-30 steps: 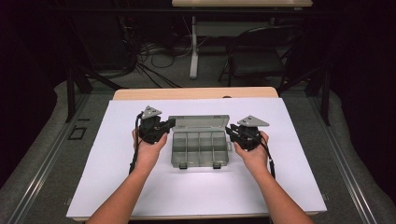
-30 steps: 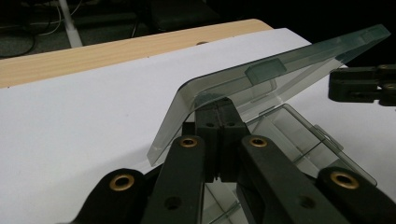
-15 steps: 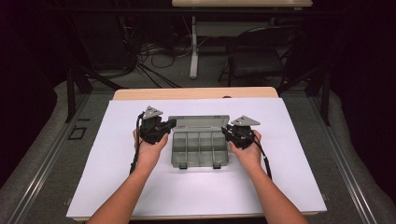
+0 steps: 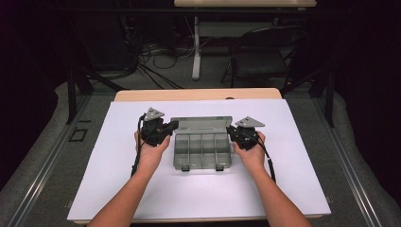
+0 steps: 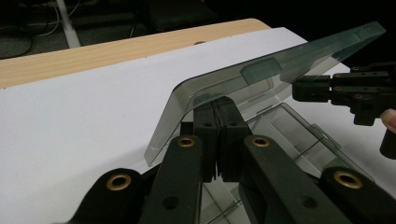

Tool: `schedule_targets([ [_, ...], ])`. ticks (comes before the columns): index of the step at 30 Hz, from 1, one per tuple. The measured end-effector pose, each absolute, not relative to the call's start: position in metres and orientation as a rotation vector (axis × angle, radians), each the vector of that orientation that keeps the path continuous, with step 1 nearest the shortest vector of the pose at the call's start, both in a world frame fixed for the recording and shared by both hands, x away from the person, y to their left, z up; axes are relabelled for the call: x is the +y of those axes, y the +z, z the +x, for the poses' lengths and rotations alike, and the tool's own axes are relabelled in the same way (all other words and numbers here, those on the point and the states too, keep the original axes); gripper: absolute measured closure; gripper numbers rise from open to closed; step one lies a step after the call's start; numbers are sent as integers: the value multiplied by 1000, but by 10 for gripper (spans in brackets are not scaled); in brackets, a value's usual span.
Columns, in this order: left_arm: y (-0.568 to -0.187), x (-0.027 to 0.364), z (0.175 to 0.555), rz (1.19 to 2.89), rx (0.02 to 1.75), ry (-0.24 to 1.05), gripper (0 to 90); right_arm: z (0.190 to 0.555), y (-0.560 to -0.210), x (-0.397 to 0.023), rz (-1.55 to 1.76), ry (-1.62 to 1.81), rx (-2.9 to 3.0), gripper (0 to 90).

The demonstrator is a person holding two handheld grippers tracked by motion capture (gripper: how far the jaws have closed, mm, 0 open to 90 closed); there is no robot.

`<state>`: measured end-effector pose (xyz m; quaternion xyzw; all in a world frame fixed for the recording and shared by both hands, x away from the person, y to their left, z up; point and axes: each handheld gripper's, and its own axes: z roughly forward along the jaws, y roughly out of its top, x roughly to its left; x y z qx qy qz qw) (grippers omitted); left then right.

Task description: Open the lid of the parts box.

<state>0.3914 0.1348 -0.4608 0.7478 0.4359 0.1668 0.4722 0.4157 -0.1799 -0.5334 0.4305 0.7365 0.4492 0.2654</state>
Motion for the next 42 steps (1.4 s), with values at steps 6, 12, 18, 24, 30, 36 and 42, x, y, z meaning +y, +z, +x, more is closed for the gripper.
schedule_targets([
  [6,-462,134,390,1845,1056,384,811,416,-533,-180,1167,1213,1991,833],
  [12,-466,132,385,1879,1052,365,650,416,-533,-180,1171,1213,1989,834],
  [18,-472,132,383,1898,1067,342,496,416,-533,-180,1177,1215,1984,835],
  [24,-482,134,380,1921,1081,299,415,416,-533,-180,1180,1219,1983,835],
  [30,-494,137,380,1970,1103,286,401,416,-533,-180,1180,1217,1984,835],
  [36,-506,141,378,2012,1126,272,402,416,-533,-180,1182,1219,1984,835],
  [42,-514,141,375,2032,1135,263,405,416,-533,-180,1183,1218,1984,835],
])
